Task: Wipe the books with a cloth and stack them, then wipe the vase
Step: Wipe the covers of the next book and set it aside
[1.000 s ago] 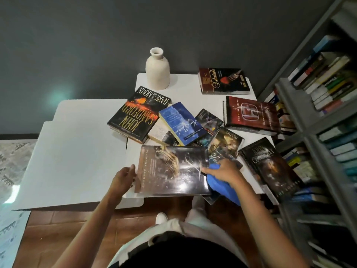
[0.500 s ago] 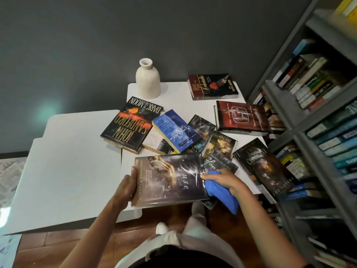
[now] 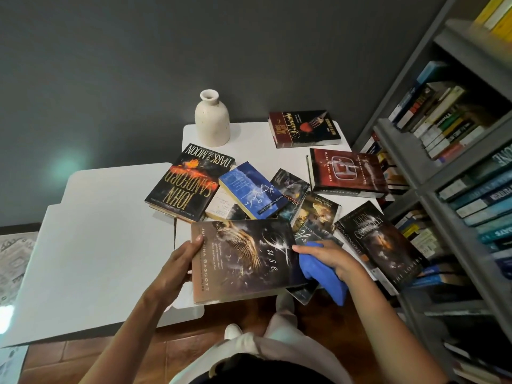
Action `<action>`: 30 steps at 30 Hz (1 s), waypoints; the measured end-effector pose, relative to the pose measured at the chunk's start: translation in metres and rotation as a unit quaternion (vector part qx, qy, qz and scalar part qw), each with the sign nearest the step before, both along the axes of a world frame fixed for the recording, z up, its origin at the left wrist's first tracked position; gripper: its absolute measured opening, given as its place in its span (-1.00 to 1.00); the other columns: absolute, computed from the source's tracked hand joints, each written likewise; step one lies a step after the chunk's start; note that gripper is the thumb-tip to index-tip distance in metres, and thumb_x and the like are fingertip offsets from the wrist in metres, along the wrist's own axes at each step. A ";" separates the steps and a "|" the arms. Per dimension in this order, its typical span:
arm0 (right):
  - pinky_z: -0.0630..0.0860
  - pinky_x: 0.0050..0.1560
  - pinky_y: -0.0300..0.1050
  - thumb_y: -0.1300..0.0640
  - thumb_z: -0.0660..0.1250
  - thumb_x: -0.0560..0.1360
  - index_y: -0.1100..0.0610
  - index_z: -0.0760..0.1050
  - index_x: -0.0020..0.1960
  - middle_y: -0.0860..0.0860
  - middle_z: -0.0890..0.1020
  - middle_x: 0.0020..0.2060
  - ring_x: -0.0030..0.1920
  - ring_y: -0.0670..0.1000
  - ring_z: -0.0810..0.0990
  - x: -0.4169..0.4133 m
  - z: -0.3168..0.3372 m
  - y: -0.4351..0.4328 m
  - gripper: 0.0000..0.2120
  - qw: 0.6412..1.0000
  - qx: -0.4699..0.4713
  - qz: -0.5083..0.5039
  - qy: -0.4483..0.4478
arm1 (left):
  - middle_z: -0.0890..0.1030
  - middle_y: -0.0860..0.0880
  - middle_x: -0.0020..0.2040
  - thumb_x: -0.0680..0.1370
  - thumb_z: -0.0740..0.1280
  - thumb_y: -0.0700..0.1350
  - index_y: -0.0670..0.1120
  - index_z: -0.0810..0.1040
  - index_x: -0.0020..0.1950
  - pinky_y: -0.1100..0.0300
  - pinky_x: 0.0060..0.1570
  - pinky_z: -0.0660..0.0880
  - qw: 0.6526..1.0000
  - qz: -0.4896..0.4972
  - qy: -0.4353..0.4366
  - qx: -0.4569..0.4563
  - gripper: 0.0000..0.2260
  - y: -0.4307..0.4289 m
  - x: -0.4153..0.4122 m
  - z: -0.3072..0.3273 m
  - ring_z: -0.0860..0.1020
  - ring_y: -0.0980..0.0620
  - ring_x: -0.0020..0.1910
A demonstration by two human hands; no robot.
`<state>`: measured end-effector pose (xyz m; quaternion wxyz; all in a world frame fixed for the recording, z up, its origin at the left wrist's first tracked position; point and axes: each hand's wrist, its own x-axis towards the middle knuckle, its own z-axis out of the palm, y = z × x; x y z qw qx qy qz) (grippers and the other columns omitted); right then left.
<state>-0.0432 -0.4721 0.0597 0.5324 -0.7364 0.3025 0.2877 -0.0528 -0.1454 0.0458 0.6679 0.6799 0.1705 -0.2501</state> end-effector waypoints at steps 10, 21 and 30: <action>0.50 0.19 0.05 -0.48 0.42 0.09 0.26 0.53 0.24 0.23 0.65 0.04 0.07 0.20 0.63 -0.030 0.031 -0.016 -0.01 0.988 0.075 -0.111 -0.071 | 0.67 -0.13 0.08 0.54 0.25 0.26 0.01 0.59 0.18 -0.13 0.08 0.54 0.986 0.070 -0.129 -0.077 -0.60 -0.006 0.009 0.041 0.65 -0.16 0.03; 0.49 0.21 0.02 -0.12 0.45 0.38 0.20 0.57 0.17 0.18 0.64 0.09 0.10 0.13 0.62 -0.028 0.040 0.039 -0.50 0.935 0.309 -0.117 -0.125 | 0.59 -0.04 0.28 0.52 0.24 0.29 0.03 0.40 0.43 0.12 -0.07 0.59 0.975 0.090 -0.119 -0.164 -0.44 -0.039 -0.005 0.050 0.59 -0.04 0.20; 0.53 0.04 0.03 -0.05 0.55 0.27 0.20 0.54 -0.03 0.16 0.61 -0.12 -0.16 0.12 0.61 0.007 0.048 0.021 -0.57 0.931 0.299 -0.132 -0.161 | 0.57 -0.07 0.30 0.17 0.50 0.41 0.06 0.31 0.46 0.03 -0.03 0.61 0.969 -0.024 -0.081 -0.234 -0.04 -0.029 -0.006 0.052 0.58 -0.09 0.22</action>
